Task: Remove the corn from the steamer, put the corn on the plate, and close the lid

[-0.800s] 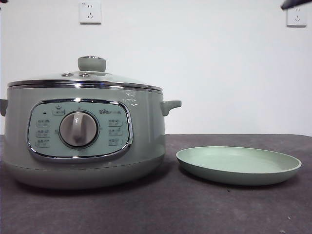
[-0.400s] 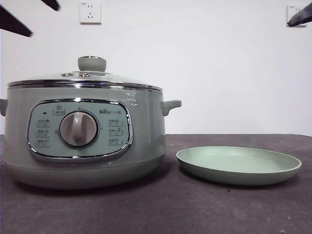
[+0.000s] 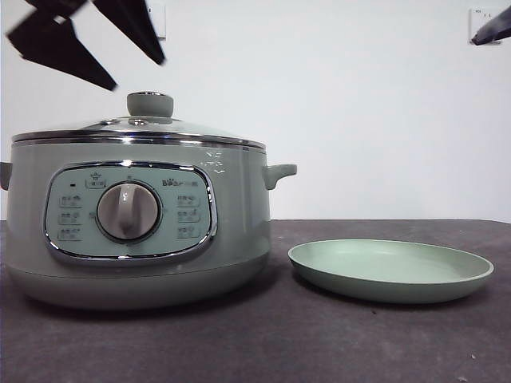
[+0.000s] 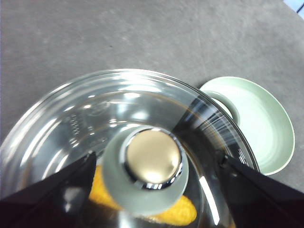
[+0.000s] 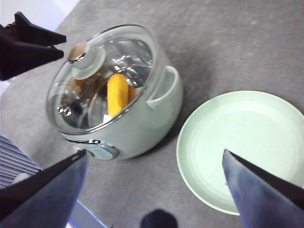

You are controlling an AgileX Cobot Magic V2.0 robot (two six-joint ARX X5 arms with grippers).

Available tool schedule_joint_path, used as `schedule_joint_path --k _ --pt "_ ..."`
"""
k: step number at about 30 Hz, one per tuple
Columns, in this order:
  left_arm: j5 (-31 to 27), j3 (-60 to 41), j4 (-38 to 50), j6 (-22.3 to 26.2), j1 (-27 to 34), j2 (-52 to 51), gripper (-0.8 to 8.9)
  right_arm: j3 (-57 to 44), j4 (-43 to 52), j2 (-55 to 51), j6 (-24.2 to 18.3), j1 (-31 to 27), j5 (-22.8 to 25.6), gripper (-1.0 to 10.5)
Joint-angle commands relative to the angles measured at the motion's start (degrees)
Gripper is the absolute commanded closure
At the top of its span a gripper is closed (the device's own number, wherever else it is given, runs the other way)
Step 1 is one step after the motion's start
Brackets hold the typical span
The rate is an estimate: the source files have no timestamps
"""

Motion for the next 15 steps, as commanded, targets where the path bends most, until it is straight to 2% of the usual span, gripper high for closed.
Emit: schedule_joint_path --k 1,9,11,15 --pt "-0.7 0.0 1.5 0.2 -1.5 2.3 4.02 0.1 0.1 0.2 0.3 0.0 0.2 4.7" --pt "-4.4 0.0 2.1 0.4 -3.6 6.0 4.19 0.1 0.1 0.2 0.3 0.0 0.3 4.7" --pt "-4.4 0.0 2.1 1.1 -3.7 6.4 5.23 0.1 0.2 0.2 0.4 0.0 0.3 4.7" --pt "-4.3 0.0 2.1 3.0 -3.7 6.6 8.32 0.1 0.2 0.2 0.4 0.0 0.3 4.7"
